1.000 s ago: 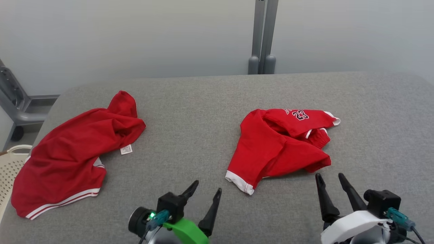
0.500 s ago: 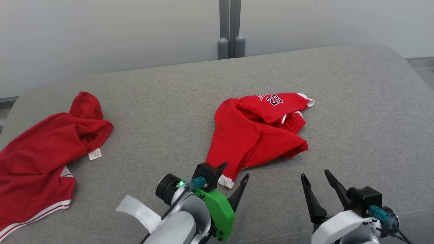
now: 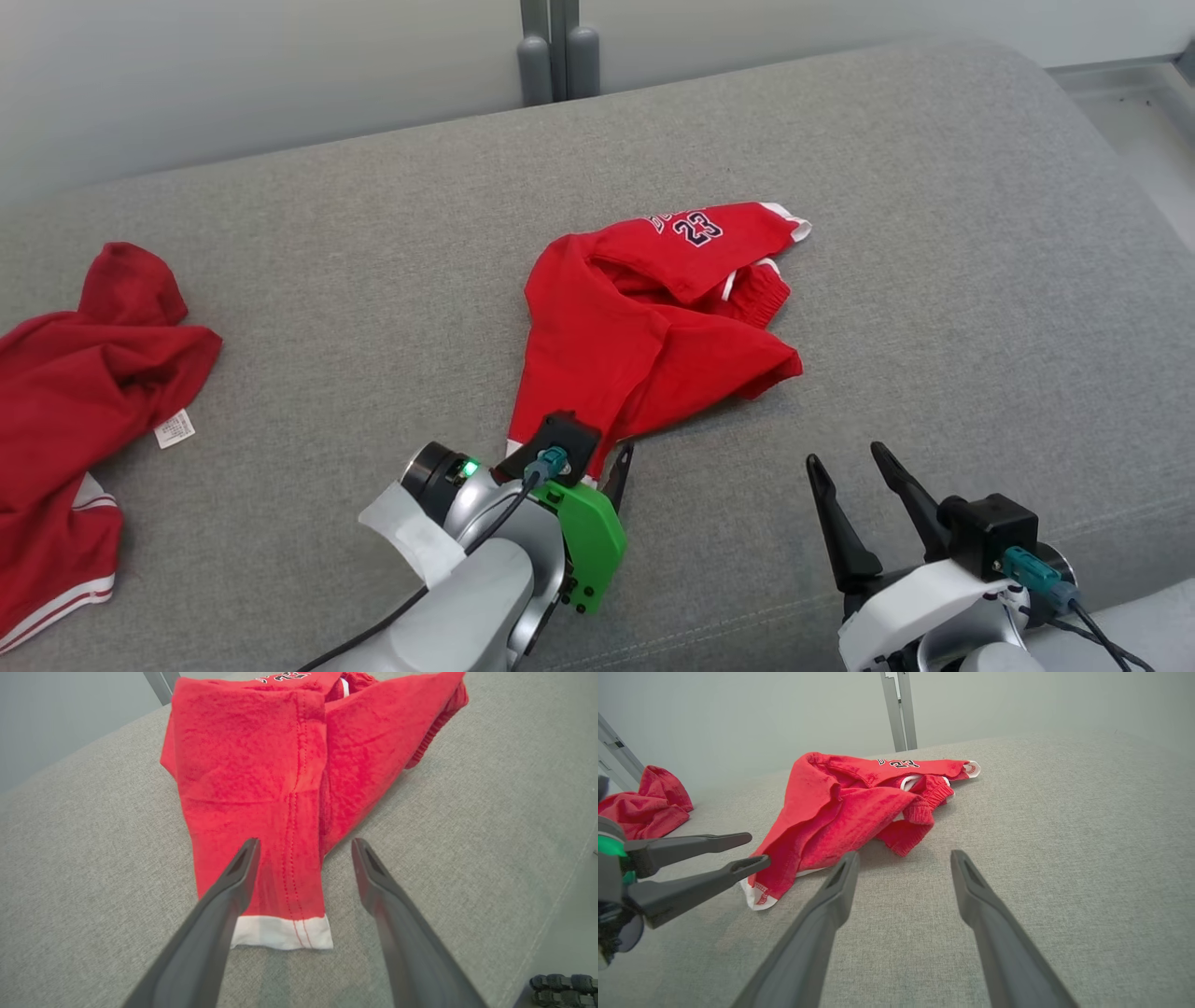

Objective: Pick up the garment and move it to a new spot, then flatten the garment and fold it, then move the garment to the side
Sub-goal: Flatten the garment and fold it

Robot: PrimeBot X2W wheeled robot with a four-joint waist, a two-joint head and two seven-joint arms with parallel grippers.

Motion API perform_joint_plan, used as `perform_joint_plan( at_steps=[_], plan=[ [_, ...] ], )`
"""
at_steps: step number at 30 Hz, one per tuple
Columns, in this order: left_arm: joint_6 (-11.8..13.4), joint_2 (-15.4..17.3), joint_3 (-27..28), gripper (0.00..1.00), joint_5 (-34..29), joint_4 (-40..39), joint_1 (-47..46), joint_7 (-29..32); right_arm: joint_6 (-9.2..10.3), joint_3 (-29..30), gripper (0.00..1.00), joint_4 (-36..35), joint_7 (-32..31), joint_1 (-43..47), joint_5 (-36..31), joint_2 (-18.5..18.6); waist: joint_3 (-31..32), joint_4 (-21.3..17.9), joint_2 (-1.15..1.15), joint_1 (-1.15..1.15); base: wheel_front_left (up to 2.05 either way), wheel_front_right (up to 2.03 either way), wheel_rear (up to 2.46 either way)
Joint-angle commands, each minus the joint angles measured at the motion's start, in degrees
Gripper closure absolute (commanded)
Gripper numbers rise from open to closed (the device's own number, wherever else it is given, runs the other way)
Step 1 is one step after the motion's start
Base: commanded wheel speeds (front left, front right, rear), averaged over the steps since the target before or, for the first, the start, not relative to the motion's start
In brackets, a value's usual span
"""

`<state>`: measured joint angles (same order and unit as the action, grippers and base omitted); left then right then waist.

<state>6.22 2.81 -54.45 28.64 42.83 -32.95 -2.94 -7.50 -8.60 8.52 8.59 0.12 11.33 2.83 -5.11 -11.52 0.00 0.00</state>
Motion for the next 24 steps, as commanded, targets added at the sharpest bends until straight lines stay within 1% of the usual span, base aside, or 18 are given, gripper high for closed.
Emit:
perform_joint_plan(
  at_steps=[1,3,5,6,7,8,9,14,19,24],
  plan=[
    [0.7,0.2,-0.6,0.0,0.5,0.8,-1.2,-0.5,0.02,0.0,0.0,0.3,0.4,-0.6,-0.4,0.1,-1.2,-1.2,0.0,0.0,0.0,0.0,0.0],
    [1.6,0.2,-1.2,0.0,1.1,1.8,-1.6,-0.8,0.02,0.1,0.0,0.5,0.6,-0.4,-0.4,0.1,-1.3,-1.2,0.0,0.0,0.0,0.0,0.0],
    [3.4,0.2,-1.8,0.0,1.9,3.5,-2.1,-1.8,0.02,0.4,0.0,0.9,0.6,-0.3,-0.5,0.1,-1.1,-1.1,0.0,0.0,0.0,0.0,0.0],
    [4.0,0.2,-1.9,0.2,2.1,4.0,-2.2,-2.3,0.02,0.4,0.0,1.0,0.6,-0.3,-0.5,0.1,-1.0,-1.1,0.0,0.0,0.0,0.0,0.0],
    [4.4,0.2,-2.0,0.57,2.3,4.5,-2.2,-2.7,0.02,0.4,0.0,1.1,0.4,-0.3,-0.6,0.1,-0.8,-1.0,0.0,0.0,0.0,0.0,0.0],
    [4.5,0.2,-2.2,0.82,2.7,5.0,-2.2,-3.0,0.02,0.4,0.0,1.2,0.3,-0.4,-0.6,0.1,-0.7,-1.0,0.0,0.0,0.0,0.0,0.0],
    [4.5,0.2,-2.4,1.0,3.0,5.5,-2.2,-3.4,0.02,0.3,0.0,1.2,0.3,-0.4,-0.7,0.1,-0.5,-0.9,0.0,0.0,0.0,0.0,0.0],
    [5.2,0.2,-0.8,1.0,6.7,6.7,-1.5,-6.1,0.02,0.5,0.0,1.4,0.1,-0.2,-0.9,0.1,0.3,-0.3,0.0,0.0,0.0,0.0,0.0],
    [6.5,0.3,4.4,1.0,11.2,7.0,-0.7,-10.3,0.02,0.9,0.0,1.3,-0.3,0.8,-0.9,0.1,1.5,0.9,0.0,0.0,0.0,0.0,0.0],
    [7.0,2.7,9.2,1.0,13.8,6.1,0.8,-11.9,0.02,1.4,0.0,1.1,-0.6,1.6,-1.0,0.1,2.8,2.4,0.0,0.0,0.0,0.0,0.0]
  ],
)
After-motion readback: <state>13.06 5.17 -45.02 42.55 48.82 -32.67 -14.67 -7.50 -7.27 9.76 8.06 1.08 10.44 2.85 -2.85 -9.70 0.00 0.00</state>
